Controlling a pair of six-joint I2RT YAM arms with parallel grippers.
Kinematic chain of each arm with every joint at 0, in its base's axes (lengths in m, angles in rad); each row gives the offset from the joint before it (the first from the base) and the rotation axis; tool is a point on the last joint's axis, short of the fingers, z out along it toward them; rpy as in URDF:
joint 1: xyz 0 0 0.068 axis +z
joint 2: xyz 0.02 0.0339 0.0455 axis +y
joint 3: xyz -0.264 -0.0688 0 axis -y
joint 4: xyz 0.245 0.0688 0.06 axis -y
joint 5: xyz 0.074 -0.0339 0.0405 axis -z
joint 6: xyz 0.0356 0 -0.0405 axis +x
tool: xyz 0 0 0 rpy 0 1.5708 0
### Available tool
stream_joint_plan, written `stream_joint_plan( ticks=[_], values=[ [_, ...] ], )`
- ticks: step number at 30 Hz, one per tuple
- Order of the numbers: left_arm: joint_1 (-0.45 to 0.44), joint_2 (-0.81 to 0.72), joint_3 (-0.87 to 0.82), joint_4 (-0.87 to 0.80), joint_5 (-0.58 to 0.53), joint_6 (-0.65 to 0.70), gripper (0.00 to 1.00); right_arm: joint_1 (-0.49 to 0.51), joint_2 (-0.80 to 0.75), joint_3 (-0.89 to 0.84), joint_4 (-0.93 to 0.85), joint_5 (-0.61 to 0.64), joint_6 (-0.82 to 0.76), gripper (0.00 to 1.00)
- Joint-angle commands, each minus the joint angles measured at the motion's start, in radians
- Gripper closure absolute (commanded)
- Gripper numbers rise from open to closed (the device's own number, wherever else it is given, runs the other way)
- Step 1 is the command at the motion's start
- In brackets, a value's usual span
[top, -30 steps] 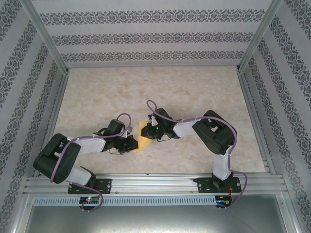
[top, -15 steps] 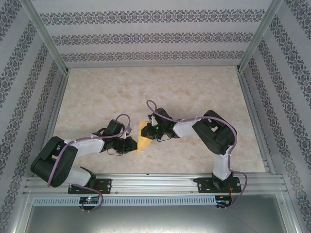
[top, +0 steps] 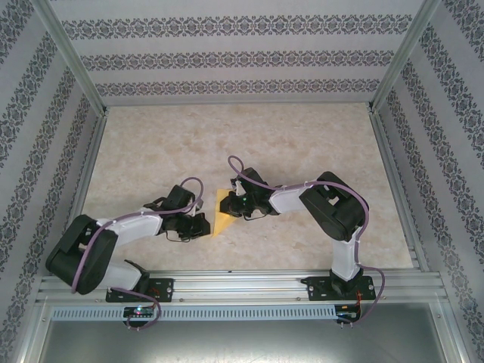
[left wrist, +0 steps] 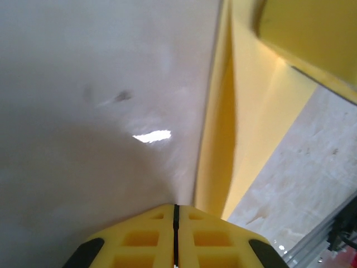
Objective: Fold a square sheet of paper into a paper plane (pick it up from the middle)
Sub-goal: Fourth fold the wing at the center of the table.
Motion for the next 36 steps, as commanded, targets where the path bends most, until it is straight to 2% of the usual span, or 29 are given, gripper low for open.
stream_joint_plan(
  ticks=[1, 8, 11, 16, 22, 31, 36],
  values=[
    [-0.005, -0.092, 0.017, -0.115, -0.062, 0.019, 0.89, 0.002, 0.039, -0.009, -0.091, 0.076, -0.027, 0.90],
    [-0.007, -0.151, 0.018, 0.046, 0.081, -0.024, 0.88, 0.002, 0.049, -0.006, -0.089, 0.077, -0.026, 0.90],
    [-0.007, -0.103, 0.017, 0.141, 0.159, -0.041, 0.88, 0.003, 0.050, -0.007, -0.091, 0.075, -0.026, 0.90],
    [-0.011, -0.003, 0.017, 0.233, 0.213, -0.055, 0.88, 0.002, 0.042, -0.008, -0.104, 0.080, -0.031, 0.90],
    [-0.021, 0.087, 0.034, 0.269, 0.229, -0.052, 0.88, 0.002, 0.040, -0.008, -0.107, 0.082, -0.031, 0.90],
    [-0.021, 0.148, 0.022, 0.201, 0.175, -0.021, 0.89, 0.003, 0.037, -0.007, -0.116, 0.085, -0.037, 0.90],
    [-0.021, 0.175, -0.023, 0.232, 0.159, -0.042, 0.90, 0.002, 0.042, -0.008, -0.118, 0.086, -0.036, 0.90]
  ],
)
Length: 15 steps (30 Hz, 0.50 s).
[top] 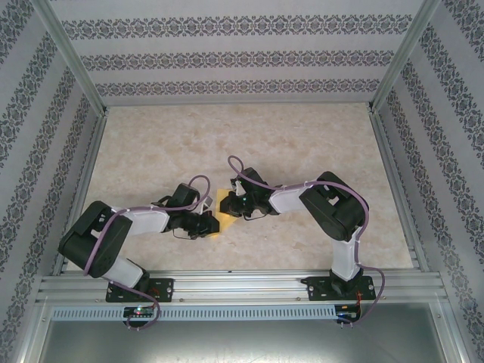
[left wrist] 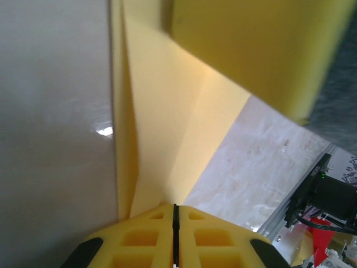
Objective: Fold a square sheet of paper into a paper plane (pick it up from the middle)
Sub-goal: Fourth fold the wing at the center of the table.
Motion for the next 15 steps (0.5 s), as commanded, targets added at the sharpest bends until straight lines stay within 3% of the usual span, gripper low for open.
stream_joint_plan(
  ticks=[1, 7, 15],
  values=[
    [-0.007, 0.017, -0.034, -0.002, -0.029, -0.001, 0.90, 0.002, 0.041, -0.010, -0.111, 0.085, -0.033, 0.90],
    [-0.008, 0.007, -0.075, 0.010, -0.035, -0.021, 0.91, 0.002, 0.043, -0.011, -0.114, 0.087, -0.034, 0.90],
    [-0.007, -0.083, -0.057, -0.127, -0.117, 0.011, 0.91, 0.003, 0.052, -0.006, -0.128, 0.091, -0.038, 0.90]
  ],
)
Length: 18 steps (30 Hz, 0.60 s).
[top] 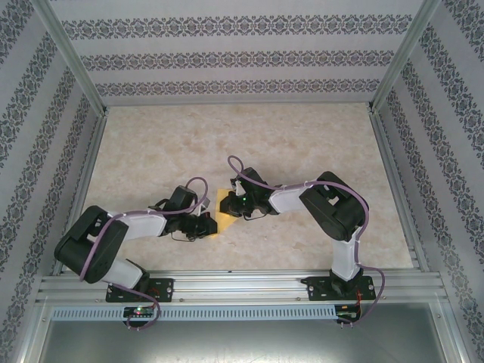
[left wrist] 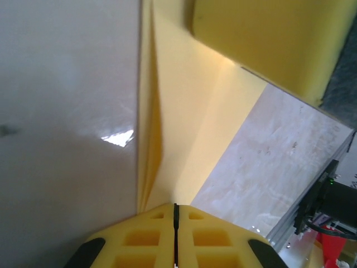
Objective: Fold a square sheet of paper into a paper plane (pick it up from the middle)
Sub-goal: Fourth fold the wing at the center of the table.
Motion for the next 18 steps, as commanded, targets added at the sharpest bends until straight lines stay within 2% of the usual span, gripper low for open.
stream_joint_plan(
  ticks=[1, 8, 18],
  values=[
    [-0.007, -0.022, -0.013, -0.137, -0.067, 0.016, 0.91, 0.002, 0.052, -0.011, -0.118, 0.090, -0.037, 0.90],
    [-0.009, 0.008, -0.028, -0.169, -0.079, 0.018, 0.93, 0.000, 0.048, -0.009, -0.126, 0.091, -0.038, 0.90],
    [-0.021, -0.070, -0.058, -0.251, -0.112, 0.006, 0.97, 0.001, 0.047, -0.005, -0.141, 0.097, -0.042, 0.90]
  ],
)
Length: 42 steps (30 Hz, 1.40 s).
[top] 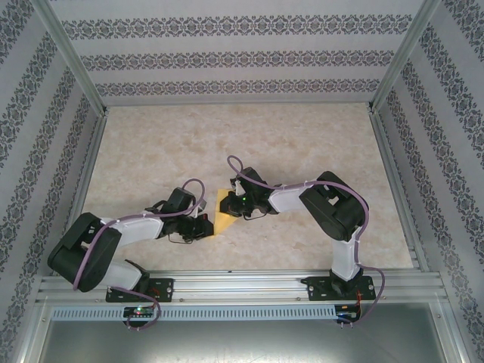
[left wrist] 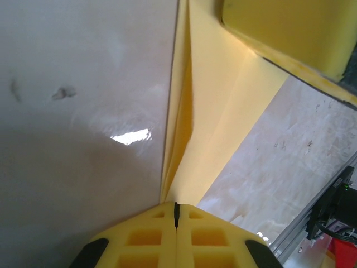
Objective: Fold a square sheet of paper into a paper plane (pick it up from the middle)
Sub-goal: Fourth fold the wing at the center of the table.
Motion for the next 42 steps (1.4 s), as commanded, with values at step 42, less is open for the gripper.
stream_joint_plan(
  ticks=[42],
  values=[
    [-0.035, 0.048, -0.020, -0.182, -0.057, 0.003, 0.97, 0.010, 0.059, 0.005, -0.166, 0.113, -0.044, 0.90]
  ],
)
